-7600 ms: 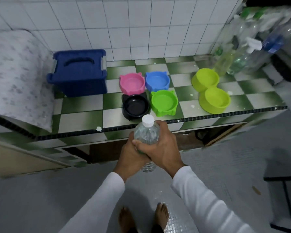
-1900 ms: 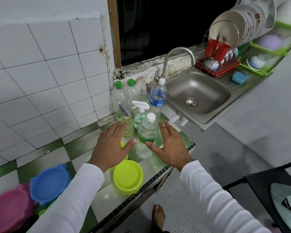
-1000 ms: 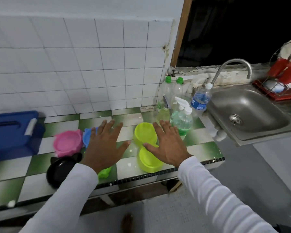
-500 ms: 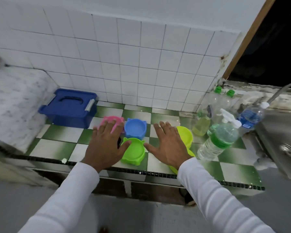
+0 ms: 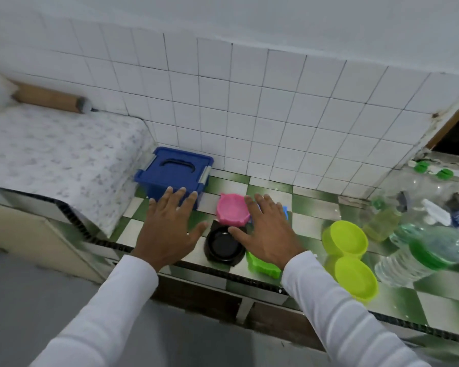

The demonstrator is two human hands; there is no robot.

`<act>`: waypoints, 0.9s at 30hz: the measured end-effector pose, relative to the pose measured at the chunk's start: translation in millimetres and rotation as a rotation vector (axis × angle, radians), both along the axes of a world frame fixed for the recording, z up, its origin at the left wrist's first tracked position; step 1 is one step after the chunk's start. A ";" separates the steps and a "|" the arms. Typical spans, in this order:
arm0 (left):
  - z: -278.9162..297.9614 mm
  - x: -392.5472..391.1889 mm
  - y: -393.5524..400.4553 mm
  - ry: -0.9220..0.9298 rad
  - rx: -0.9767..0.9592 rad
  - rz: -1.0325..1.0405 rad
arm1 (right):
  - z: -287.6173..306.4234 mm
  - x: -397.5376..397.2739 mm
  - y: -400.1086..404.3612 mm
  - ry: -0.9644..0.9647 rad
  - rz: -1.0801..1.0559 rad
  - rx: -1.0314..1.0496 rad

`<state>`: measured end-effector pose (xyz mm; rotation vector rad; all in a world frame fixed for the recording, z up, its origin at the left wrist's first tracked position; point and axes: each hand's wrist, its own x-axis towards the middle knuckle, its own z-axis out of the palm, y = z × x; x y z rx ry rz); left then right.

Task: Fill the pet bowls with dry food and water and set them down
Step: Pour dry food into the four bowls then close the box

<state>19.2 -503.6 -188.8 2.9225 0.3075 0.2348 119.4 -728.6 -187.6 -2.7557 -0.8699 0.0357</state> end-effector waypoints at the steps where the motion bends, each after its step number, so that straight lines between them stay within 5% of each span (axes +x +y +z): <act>1: 0.7 -2.0 13.6 0.002 -0.006 0.008 | 1.3 -2.4 14.2 -0.002 0.006 0.008; 27: -15.7 21.8 211.5 0.003 -0.063 0.020 | -14.6 24.6 224.1 0.092 0.008 -0.020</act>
